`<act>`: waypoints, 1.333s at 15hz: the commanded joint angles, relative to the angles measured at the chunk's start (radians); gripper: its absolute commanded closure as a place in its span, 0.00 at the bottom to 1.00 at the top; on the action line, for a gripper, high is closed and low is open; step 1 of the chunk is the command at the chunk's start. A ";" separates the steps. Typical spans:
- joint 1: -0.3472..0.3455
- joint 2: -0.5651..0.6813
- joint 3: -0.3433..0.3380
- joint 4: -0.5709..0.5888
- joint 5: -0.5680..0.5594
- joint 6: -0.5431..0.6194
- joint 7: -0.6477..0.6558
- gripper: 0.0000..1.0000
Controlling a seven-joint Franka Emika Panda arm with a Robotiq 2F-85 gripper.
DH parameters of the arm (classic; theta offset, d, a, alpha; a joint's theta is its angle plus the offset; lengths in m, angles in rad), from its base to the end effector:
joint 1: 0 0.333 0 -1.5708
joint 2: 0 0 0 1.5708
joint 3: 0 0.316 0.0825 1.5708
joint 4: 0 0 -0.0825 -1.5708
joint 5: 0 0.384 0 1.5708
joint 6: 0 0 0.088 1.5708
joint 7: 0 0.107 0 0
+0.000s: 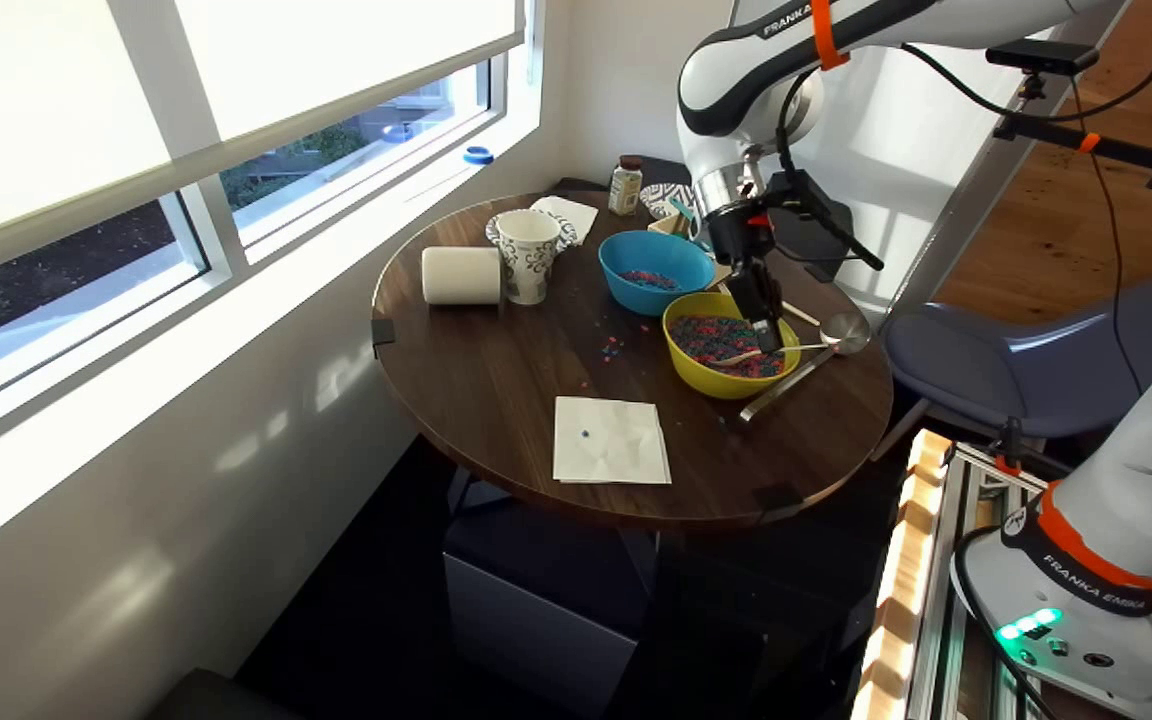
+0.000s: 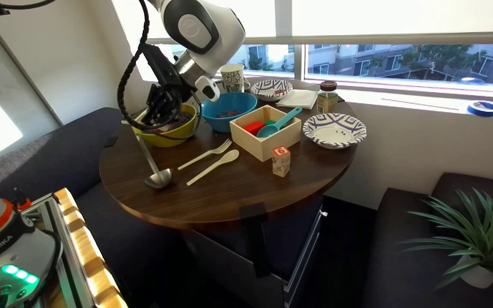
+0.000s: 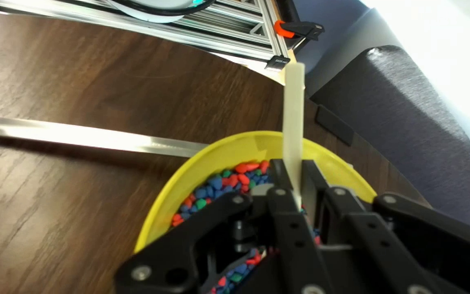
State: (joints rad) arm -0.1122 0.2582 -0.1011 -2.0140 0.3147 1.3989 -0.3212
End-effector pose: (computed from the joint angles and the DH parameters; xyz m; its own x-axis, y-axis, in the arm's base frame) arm 0.4824 -0.0655 0.3007 0.7331 0.1849 -0.6545 -0.1718 -0.8807 -0.4413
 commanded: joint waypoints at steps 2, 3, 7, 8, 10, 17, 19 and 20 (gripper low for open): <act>0.003 -0.010 0.022 -0.011 -0.094 0.065 -0.032 0.97; 0.004 -0.015 0.027 -0.015 -0.110 0.076 -0.044 0.97; 0.011 -0.029 0.046 -0.023 -0.167 0.108 -0.079 0.97; 0.014 -0.035 0.051 -0.026 -0.180 0.124 -0.091 0.97; 0.016 -0.043 0.059 -0.030 -0.200 0.140 -0.113 0.97; 0.019 -0.072 0.080 -0.055 -0.245 0.213 -0.210 0.97; 0.021 -0.082 0.086 -0.062 -0.254 0.230 -0.247 0.97; 0.021 -0.086 0.089 -0.067 -0.257 0.236 -0.265 0.97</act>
State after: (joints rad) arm -0.0947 0.2061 -0.0232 -2.0337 0.0841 1.5801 -0.5340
